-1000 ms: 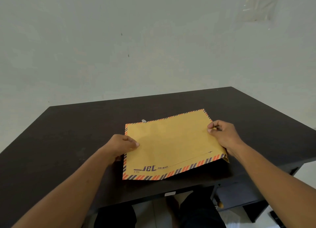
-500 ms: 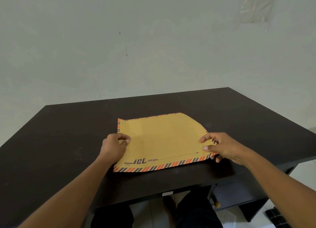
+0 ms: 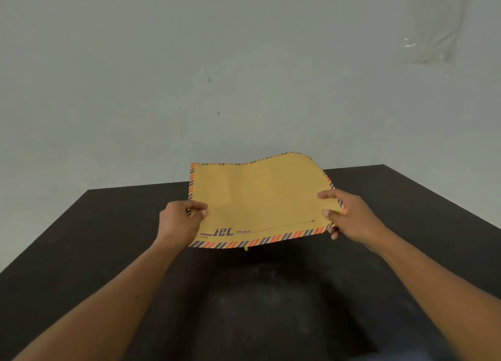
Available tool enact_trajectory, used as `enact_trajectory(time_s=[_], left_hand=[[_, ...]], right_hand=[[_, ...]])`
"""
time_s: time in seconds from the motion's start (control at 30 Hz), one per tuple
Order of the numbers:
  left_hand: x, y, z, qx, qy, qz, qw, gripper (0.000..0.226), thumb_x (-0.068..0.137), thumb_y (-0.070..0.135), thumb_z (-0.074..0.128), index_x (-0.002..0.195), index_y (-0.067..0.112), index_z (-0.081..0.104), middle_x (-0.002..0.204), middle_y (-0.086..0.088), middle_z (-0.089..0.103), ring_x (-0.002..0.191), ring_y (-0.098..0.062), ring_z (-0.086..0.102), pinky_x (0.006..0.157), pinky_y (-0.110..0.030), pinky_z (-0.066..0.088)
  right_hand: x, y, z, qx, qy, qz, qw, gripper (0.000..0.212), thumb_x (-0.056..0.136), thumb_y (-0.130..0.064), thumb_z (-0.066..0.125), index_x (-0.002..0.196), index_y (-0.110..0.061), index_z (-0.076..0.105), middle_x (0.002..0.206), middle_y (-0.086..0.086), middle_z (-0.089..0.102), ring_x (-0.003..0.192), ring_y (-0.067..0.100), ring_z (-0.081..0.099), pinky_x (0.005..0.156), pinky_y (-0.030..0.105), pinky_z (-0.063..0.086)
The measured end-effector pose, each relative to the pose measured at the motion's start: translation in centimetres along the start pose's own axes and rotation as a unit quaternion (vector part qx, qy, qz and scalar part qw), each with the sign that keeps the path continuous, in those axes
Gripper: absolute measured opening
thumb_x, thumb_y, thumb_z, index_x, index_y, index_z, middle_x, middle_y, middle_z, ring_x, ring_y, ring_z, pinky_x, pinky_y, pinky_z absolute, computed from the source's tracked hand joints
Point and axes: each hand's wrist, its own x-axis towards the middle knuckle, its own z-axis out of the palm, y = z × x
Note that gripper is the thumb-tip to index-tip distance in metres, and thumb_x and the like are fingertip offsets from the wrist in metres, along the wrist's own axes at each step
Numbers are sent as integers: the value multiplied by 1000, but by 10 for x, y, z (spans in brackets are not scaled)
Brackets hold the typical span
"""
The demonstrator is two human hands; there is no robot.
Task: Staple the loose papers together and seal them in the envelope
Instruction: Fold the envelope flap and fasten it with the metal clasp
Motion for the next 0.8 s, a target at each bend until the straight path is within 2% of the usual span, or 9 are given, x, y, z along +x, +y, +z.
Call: enact_trajectory(time_s=[0.17,0.27,0.33,0.47,0.53,0.57,0.63,0.7,0.8], left_hand=[[70,8,-1,50,3,41,998,32,96,18,63,128,19,66,134,-7,60,96,-14,60,60,-12,40],[108,-2,14,47,-5,36,998,36,95,19,65,130,20,64,135,-5,57,106,-20,63,75,-24,52],[130,-14,29,54,-14,34,998,37,94,19,66,130,20,64,135,-5,57,110,-21,62,87,-31,55],[157,-45,61,121,-52,34,991,43,93,24,67,135,19,60,137,-4,53,111,-17,56,87,-25,49],[160,-66,75,208,-76,43,974,50,92,37,65,138,23,57,141,-5,49,124,-23,49,103,-35,44],[157,-74,80,249,-81,48,964,51,92,43,62,140,25,56,144,-4,46,129,-25,43,107,-39,40],[150,-85,86,300,-62,63,950,51,95,52,52,141,30,54,149,-2,42,132,-26,38,108,-42,38],[145,-90,89,300,-27,94,949,50,97,50,50,141,28,54,150,-3,41,132,-26,40,105,-42,40],[137,-88,87,266,29,155,951,42,94,40,58,132,20,61,142,-5,48,121,-26,52,92,-42,51]], right_hand=[[76,-20,13,-37,10,-16,999,41,98,-8,60,133,-28,57,121,11,60,54,16,67,51,26,56],[122,-13,25,-77,5,-14,997,39,97,-11,61,131,-30,58,131,3,51,61,19,66,51,25,55],[149,0,34,-102,-2,-12,995,36,96,-14,62,127,-32,60,132,2,51,72,20,66,57,27,56],[181,38,54,-132,-15,15,991,32,94,-13,64,121,-30,62,134,5,56,97,20,61,77,30,48],[185,55,65,-154,-28,40,987,33,94,-14,63,123,-29,61,135,5,56,98,20,62,78,30,48],[185,62,70,-185,-29,51,981,35,93,-17,62,126,-29,60,136,6,54,102,22,61,83,33,49],[180,73,82,-313,9,57,948,41,93,-28,61,133,-33,56,140,8,47,121,29,49,99,43,45],[173,77,89,-409,67,27,910,46,93,-39,59,138,-34,52,147,9,37,134,33,32,105,50,37],[165,76,100,-430,93,-74,895,46,93,-44,57,137,-30,55,157,7,32,147,33,20,111,55,30]])
